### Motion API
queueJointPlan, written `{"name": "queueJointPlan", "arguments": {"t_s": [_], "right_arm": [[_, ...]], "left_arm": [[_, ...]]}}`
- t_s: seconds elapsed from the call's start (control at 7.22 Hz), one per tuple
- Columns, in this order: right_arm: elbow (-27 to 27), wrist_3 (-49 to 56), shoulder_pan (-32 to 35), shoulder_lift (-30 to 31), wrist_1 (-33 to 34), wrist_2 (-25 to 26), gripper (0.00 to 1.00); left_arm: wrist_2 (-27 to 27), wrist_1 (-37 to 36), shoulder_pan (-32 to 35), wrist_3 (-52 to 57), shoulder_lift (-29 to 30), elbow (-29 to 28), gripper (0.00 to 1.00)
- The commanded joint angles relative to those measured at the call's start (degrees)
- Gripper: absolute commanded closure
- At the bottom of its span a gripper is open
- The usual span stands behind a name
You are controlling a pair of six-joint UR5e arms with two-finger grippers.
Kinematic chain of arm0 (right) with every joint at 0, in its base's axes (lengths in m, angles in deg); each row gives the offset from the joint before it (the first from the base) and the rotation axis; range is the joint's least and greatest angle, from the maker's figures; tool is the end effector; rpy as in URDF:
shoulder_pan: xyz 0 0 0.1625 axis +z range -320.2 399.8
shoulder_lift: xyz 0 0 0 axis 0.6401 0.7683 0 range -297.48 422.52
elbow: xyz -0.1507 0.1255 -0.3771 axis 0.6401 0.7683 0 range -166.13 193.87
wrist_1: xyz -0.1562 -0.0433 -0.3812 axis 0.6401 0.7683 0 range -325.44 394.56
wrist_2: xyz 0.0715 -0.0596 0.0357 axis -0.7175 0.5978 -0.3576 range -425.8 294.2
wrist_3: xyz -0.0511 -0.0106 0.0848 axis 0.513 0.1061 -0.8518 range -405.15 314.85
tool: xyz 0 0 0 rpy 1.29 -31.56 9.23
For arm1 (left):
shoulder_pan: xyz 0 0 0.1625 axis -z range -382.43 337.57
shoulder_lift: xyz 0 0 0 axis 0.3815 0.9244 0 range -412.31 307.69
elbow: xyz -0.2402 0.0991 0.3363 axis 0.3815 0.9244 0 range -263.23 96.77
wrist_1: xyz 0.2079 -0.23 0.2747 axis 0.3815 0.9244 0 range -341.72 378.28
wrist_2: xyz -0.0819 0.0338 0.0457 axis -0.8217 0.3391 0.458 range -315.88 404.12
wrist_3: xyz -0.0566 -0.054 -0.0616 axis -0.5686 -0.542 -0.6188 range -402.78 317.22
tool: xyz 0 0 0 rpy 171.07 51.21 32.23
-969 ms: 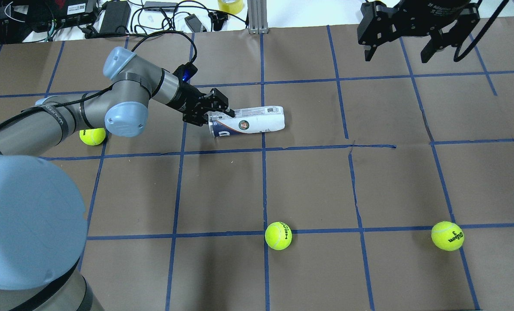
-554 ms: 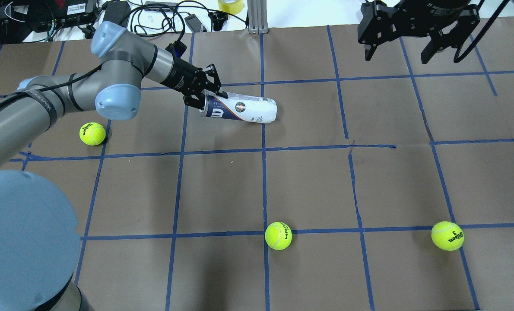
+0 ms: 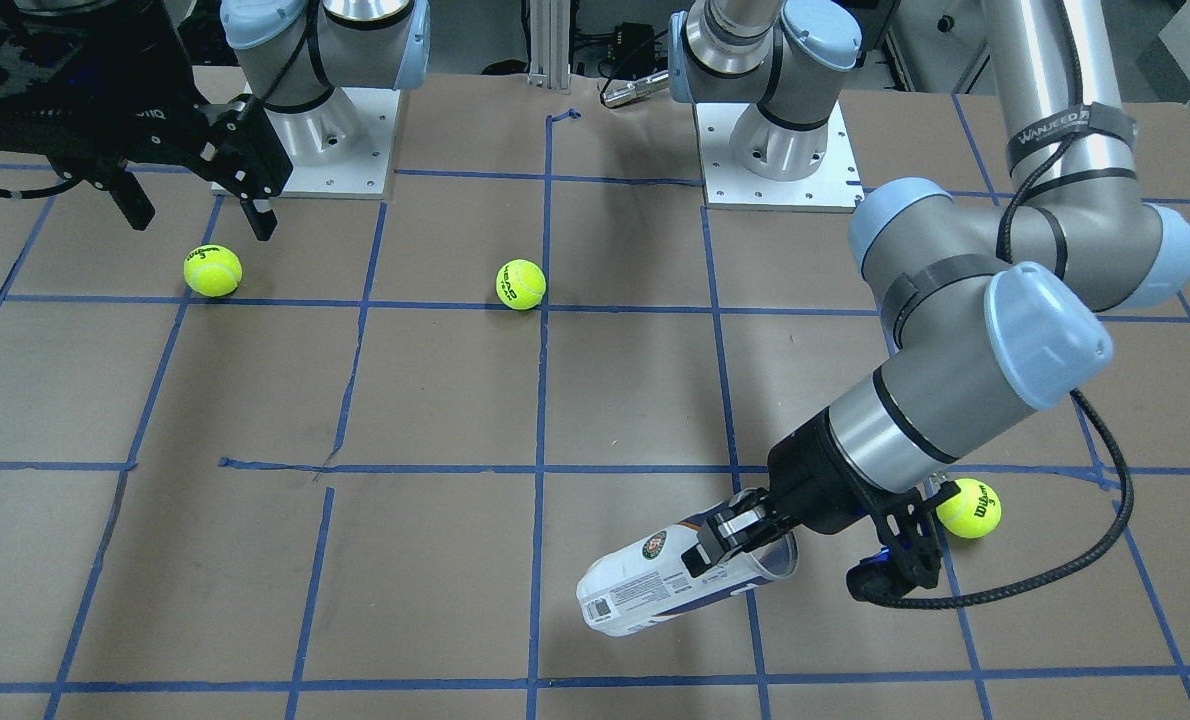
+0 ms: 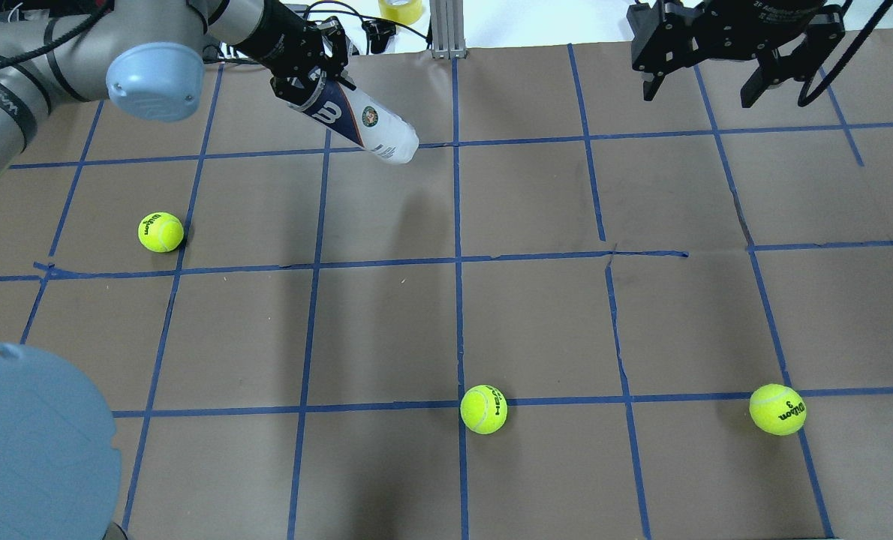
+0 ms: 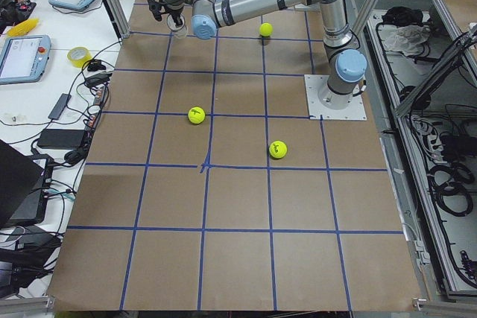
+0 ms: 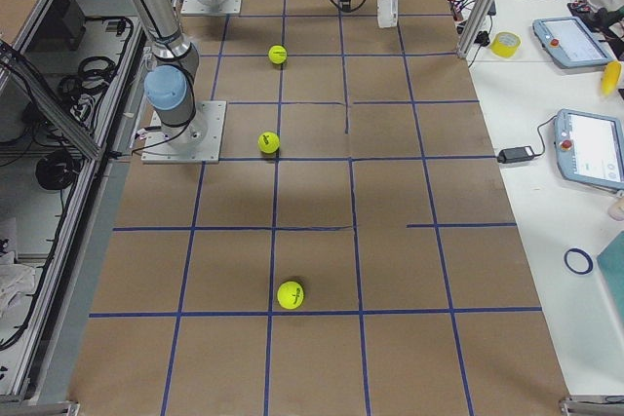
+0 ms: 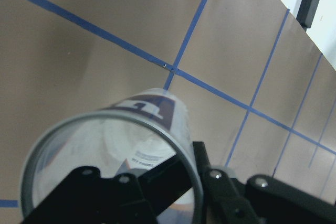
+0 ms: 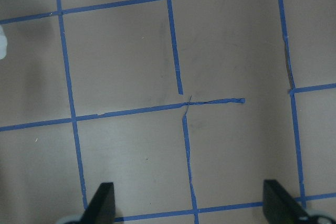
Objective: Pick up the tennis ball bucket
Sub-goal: 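Lift the can with the left gripper and tilt it upright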
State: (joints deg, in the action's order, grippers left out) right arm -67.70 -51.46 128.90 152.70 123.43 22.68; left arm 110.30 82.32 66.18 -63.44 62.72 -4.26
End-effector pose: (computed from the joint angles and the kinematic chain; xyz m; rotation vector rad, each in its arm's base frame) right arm 0.1282 -0.5004 0.5605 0.1925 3.0967 -0.2006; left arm -0.1570 -0.6808 0.3842 0.4566 -2.6539 0.1831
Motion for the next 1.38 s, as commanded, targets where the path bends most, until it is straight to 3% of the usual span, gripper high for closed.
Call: {"name": "queueJointPlan", "arguments": {"t_s": [0.0,0.28,0.69,1.25], "right_arm": [[0.0,-0.1,-0.1,0.0,0.0,0.0,0.00],[0.0,-0.1,-0.1,0.1,-1.1,0.0,0.00],[-0.9,0.3,-0.1,0.1,0.1,-0.2,0.00],[-1.6,0.6,0.0,0.2,1.2,-0.2,0.00]], "left_arm": [[16.1,11.5,3.7,19.4,0.0,-4.5,1.00],[28.9,13.6,8.8,34.7,1.3,-6.2,1.00],[27.1,9.5,11.2,36.1,4.2,-5.9,1.00],[25.2,9.3,12.2,36.4,5.0,-5.3,1.00]]}}
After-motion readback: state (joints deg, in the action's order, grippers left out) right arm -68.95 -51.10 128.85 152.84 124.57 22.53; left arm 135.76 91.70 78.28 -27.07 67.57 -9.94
